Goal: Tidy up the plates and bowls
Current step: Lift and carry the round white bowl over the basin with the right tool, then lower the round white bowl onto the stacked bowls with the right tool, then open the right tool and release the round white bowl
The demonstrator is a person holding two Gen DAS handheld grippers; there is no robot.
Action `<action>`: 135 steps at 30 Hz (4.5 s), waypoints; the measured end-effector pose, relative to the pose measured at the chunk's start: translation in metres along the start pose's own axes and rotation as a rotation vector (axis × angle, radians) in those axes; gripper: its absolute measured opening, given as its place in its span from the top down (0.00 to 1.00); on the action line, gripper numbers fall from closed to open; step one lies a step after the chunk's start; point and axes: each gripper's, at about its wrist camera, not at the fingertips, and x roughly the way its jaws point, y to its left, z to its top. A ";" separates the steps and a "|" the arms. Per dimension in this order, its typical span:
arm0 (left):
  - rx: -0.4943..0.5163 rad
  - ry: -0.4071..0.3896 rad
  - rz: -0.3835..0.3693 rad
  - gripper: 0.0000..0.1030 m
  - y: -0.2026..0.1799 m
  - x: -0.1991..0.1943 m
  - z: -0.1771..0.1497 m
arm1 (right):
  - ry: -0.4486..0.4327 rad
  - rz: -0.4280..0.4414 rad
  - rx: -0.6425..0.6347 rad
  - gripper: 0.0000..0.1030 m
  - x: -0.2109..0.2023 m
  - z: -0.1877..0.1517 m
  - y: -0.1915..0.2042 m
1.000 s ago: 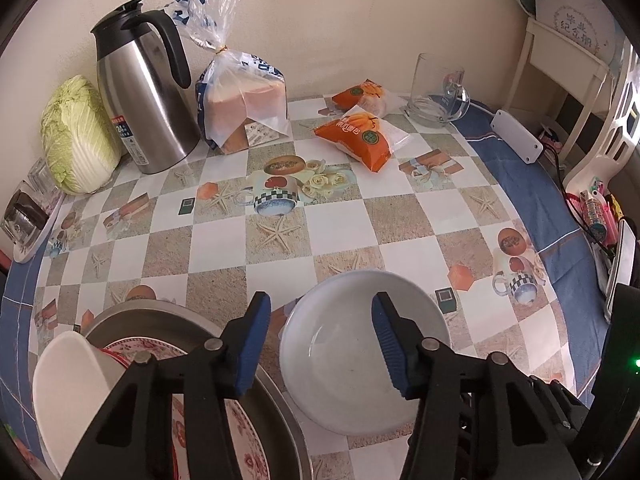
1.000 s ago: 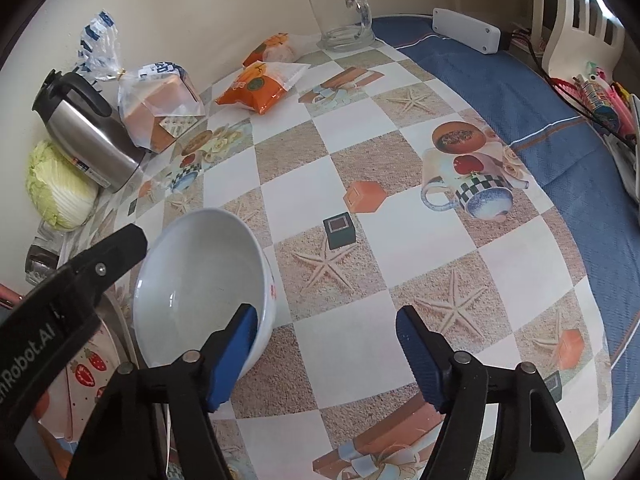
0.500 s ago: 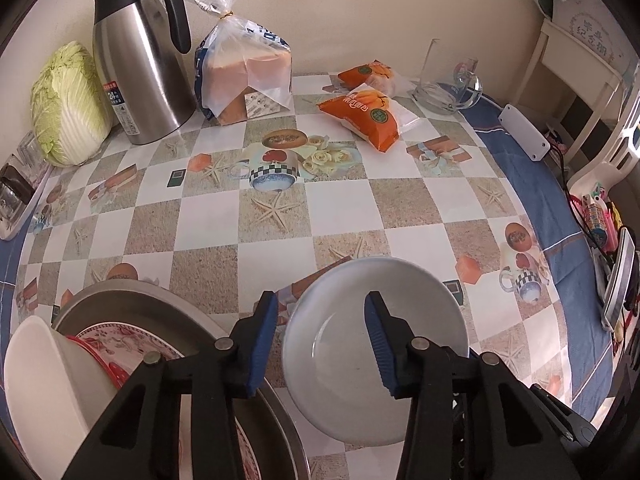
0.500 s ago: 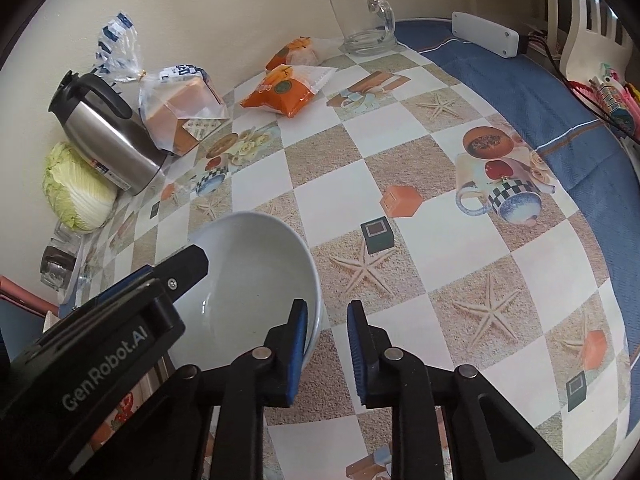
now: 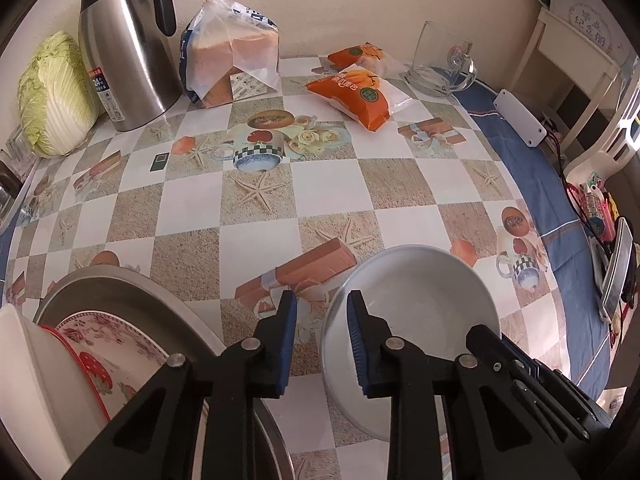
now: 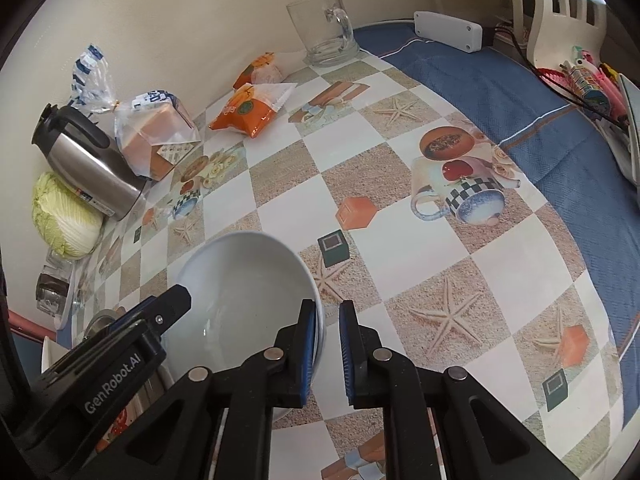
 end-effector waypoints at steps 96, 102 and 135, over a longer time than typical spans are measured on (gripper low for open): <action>-0.399 -0.179 -0.001 0.88 0.189 -0.139 -0.063 | -0.034 0.187 -0.408 0.89 -0.082 -0.074 0.208; -0.416 -0.171 -0.009 0.88 0.193 -0.134 -0.064 | -0.009 0.176 -0.417 0.86 -0.071 -0.077 0.210; -0.433 -0.123 0.195 0.07 0.246 -0.144 -0.159 | -0.131 0.135 -0.476 0.00 -0.097 -0.122 0.163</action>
